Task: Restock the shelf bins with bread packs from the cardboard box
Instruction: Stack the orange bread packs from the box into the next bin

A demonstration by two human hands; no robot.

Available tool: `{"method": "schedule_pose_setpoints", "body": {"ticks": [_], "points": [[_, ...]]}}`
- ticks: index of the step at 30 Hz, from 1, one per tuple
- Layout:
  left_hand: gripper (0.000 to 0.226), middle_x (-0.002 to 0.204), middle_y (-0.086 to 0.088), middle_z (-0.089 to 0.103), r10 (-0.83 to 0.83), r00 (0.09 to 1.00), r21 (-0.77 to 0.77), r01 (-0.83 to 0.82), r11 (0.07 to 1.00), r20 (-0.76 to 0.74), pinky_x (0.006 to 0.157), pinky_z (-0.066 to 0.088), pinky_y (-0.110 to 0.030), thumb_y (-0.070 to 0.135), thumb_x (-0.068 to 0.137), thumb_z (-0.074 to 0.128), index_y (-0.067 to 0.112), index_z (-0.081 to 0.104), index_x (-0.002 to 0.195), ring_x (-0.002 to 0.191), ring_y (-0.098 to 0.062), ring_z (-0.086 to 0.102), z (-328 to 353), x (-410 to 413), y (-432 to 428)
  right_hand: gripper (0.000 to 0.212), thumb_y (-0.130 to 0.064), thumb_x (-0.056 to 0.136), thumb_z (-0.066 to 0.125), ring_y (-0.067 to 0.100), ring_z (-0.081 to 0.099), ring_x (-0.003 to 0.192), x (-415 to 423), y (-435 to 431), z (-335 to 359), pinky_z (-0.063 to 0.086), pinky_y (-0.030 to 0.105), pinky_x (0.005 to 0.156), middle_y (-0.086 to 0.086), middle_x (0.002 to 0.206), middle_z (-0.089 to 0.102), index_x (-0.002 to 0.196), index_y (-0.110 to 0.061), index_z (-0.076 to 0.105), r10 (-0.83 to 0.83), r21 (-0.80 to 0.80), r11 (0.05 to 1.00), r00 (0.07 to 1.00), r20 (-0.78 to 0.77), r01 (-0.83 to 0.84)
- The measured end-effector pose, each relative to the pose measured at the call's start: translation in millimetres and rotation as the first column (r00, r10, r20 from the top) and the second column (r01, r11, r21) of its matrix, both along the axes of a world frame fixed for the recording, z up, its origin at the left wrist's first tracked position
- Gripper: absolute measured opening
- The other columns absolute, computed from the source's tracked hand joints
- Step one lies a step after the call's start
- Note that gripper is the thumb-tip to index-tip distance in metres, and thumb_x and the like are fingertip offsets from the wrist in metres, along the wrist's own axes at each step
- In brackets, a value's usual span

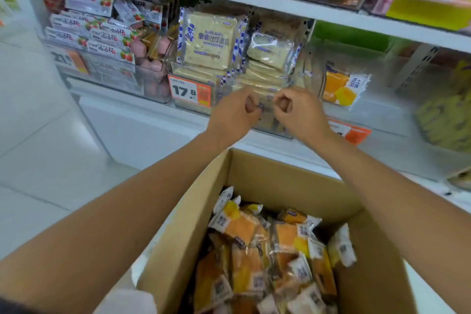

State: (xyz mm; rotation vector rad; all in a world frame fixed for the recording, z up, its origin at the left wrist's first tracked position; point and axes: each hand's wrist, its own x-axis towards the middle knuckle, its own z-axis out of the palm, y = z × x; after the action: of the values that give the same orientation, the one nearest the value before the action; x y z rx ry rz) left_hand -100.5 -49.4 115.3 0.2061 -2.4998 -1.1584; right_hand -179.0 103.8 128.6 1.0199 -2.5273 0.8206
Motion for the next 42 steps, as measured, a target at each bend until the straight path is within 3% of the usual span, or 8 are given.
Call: {"method": "schedule_pose_setpoints", "body": {"ticks": [6, 12, 18, 23, 26, 30, 36, 42], "points": [[0.022, 0.11, 0.005, 0.064, -0.172, 0.864, 0.15, 0.113, 0.982, 0.474, 0.074, 0.043, -0.019, 0.028, 0.092, 0.066, 0.016, 0.065, 0.11, 0.098, -0.011, 0.06, -81.5, 43.3, 60.9, 0.014, -0.014, 0.089, 0.062, 0.011, 0.06, 0.082, 68.8, 101.2, -101.3, 0.049, 0.028, 0.076, -0.007, 0.09, 0.067, 0.097, -0.022, 0.07, -0.153, 0.187, 0.979, 0.892, 0.425, 0.078], [0.014, 0.122, -0.006, 0.062, -0.111, 0.766, 0.226, -0.045, 0.973, 0.633, 0.075, 0.051, -0.023, 0.026, 0.091, 0.067, 0.02, 0.063, 0.103, 0.096, -0.015, 0.062, -168.5, 64.2, 77.5, 0.032, -0.02, 0.096, 0.059, 0.017, 0.054, 0.105, 74.8, 188.2, -217.5, 0.039, 0.026, 0.086, 0.008, 0.12, 0.062, 0.123, -0.006, 0.063, -0.477, 0.38, 0.871, 0.358, 0.803, 0.31], [0.023, 0.107, -0.007, 0.064, -0.121, 0.666, 0.272, -0.128, 0.954, 0.736, 0.069, 0.049, -0.025, 0.023, 0.095, 0.061, 0.012, 0.063, 0.115, 0.091, -0.018, 0.063, -205.3, 74.0, 80.0, 0.067, -0.008, 0.088, 0.066, 0.029, 0.043, 0.131, 73.5, 198.3, -291.8, 0.04, 0.037, 0.104, 0.002, 0.138, 0.045, 0.147, -0.012, 0.034, -0.386, 0.346, 0.849, 0.023, 0.922, 0.399], [0.023, 0.113, -0.011, 0.066, -0.201, 0.593, 0.41, -0.241, 0.88, 0.78, 0.08, 0.054, -0.032, 0.03, 0.095, 0.062, 0.015, 0.061, 0.113, 0.099, -0.022, 0.066, -208.6, 72.3, 95.7, 0.084, -0.017, 0.073, 0.08, 0.025, 0.051, 0.126, 84.4, 184.3, -295.0, 0.048, 0.038, 0.1, 0.004, 0.138, 0.051, 0.145, -0.022, 0.036, -0.449, 0.316, 0.876, 0.372, 0.813, 0.365], [0.051, 0.12, -0.007, 0.065, -0.457, 0.489, 0.664, -0.449, 0.598, 0.743, 0.085, 0.058, -0.037, 0.054, 0.087, 0.063, 0.015, 0.057, 0.12, 0.108, -0.022, 0.065, -202.8, 58.7, 111.5, 0.101, -0.013, 0.077, 0.078, 0.017, 0.04, 0.135, 93.2, 155.4, -258.3, 0.044, 0.033, 0.103, -0.002, 0.152, 0.033, 0.154, -0.029, 0.015, -0.136, 0.106, 0.99, 0.516, 0.846, 0.087], [0.04, 0.11, -0.011, 0.071, -0.43, 0.459, 0.624, -0.48, 0.617, 0.778, 0.074, 0.059, -0.034, 0.016, 0.092, 0.067, 0.008, 0.057, 0.13, 0.098, -0.022, 0.069, -211.7, 54.3, 119.8, 0.089, -0.015, 0.081, 0.072, 0.021, 0.053, 0.124, 90.2, 147.4, -232.3, 0.053, 0.038, 0.091, -0.012, 0.155, 0.027, 0.148, -0.046, 0.024, 0.092, -0.091, 0.996, 0.24, 0.966, -0.016], [0.029, 0.123, -0.012, 0.068, -0.451, 0.54, 0.698, -0.463, 0.546, 0.711, 0.1, 0.05, -0.046, 0.011, 0.097, 0.057, 0.014, 0.06, 0.126, 0.112, -0.027, 0.064, -214.8, 77.0, 93.4, 0.106, -0.043, 0.074, 0.079, 0.023, 0.023, 0.145, 81.7, 175.4, -234.9, 0.028, 0.045, 0.114, -0.002, 0.161, 0.018, 0.153, -0.041, 0.008, -0.106, 0.057, 0.966, 0.188, 0.976, 0.251], [0.028, 0.115, -0.007, 0.071, -0.561, 0.444, 0.673, -0.141, 0.726, 0.699, 0.1, 0.051, -0.044, 0.023, 0.101, 0.052, 0.017, 0.06, 0.126, 0.109, -0.024, 0.066, -181.1, 66.6, 94.6, 0.077, -0.025, 0.078, 0.08, 0.008, 0.064, 0.107, 95.7, 151.4, -217.9, 0.054, 0.023, 0.081, -0.006, 0.123, 0.066, 0.144, -0.03, 0.04, 0.086, -0.102, 0.989, 0.146, 0.986, 0.109]]}}
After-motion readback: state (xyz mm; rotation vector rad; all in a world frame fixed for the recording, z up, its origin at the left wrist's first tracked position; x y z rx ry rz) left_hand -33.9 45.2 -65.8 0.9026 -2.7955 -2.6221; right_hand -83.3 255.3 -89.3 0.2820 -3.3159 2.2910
